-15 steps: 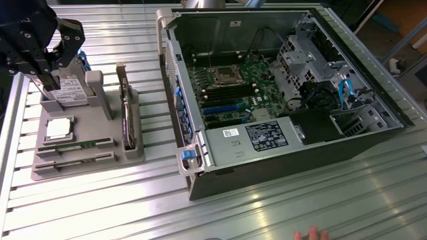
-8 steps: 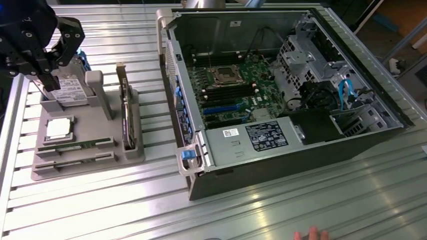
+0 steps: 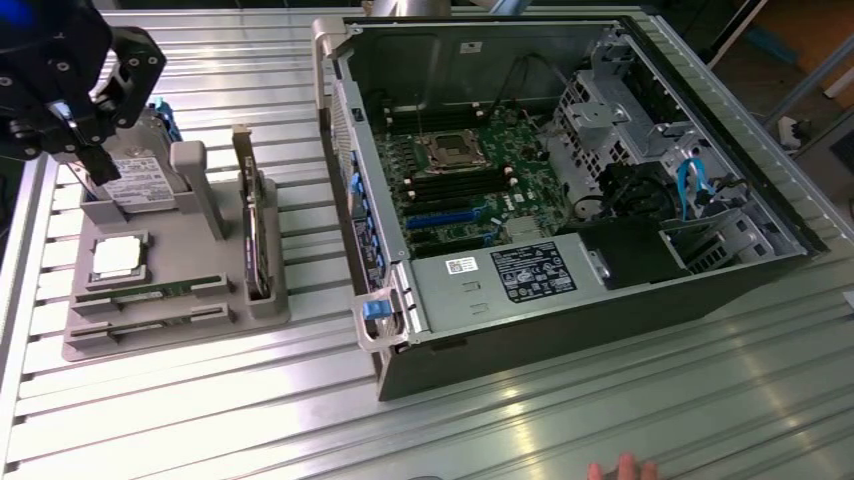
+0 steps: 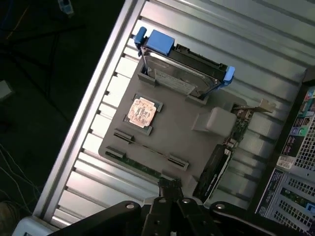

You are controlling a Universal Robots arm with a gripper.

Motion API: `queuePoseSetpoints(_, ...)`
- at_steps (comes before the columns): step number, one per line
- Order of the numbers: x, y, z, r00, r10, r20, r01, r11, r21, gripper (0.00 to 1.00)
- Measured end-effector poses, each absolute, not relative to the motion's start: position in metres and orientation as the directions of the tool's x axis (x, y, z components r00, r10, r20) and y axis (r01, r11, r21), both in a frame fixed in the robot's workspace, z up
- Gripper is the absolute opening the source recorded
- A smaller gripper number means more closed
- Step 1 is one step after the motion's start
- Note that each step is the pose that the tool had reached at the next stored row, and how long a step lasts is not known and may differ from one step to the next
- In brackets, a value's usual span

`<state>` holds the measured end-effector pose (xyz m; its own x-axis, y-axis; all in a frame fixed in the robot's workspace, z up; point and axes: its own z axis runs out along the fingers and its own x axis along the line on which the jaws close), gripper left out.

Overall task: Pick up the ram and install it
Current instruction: 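Pick up the ram and move it above insertion slot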

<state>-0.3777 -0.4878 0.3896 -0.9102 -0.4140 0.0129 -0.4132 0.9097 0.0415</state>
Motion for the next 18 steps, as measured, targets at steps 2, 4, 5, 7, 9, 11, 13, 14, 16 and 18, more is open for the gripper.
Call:
queuePoseSetpoints(2, -0.3777, -0.4878, 0.3896, -0.897, -0.443, 0.013, -0.442, 0.896, 0.041, 0.11)
queuePoseSetpoints(4, -0.3777, -0.4878, 0.3896, -0.881, -0.473, 0.013, -0.472, 0.880, 0.041, 0.11)
queuePoseSetpoints(5, -0.3777, -0.4878, 0.3896, -0.868, -0.497, 0.013, -0.496, 0.867, 0.041, 0.11)
queuePoseSetpoints(7, -0.3777, -0.4878, 0.3896, -0.852, -0.524, 0.013, -0.523, 0.851, 0.041, 0.11)
queuePoseSetpoints(9, -0.3777, -0.4878, 0.3895, -0.834, -0.551, 0.013, -0.551, 0.834, 0.041, 0.11)
queuePoseSetpoints(11, -0.3777, -0.4878, 0.3895, -0.816, -0.578, 0.013, -0.577, 0.815, 0.041, 0.11)
queuePoseSetpoints(13, -0.3777, -0.4878, 0.3895, -0.799, -0.602, 0.013, -0.601, 0.798, 0.041, 0.11)
queuePoseSetpoints(14, -0.3777, -0.4878, 0.3895, -0.790, -0.613, 0.013, -0.612, 0.790, 0.041, 0.11)
queuePoseSetpoints(16, -0.3777, -0.4878, 0.3895, -0.772, -0.635, 0.013, -0.634, 0.772, 0.041, 0.11)
queuePoseSetpoints(18, -0.3777, -0.4878, 0.3895, -0.752, -0.659, 0.013, -0.658, 0.752, 0.041, 0.11)
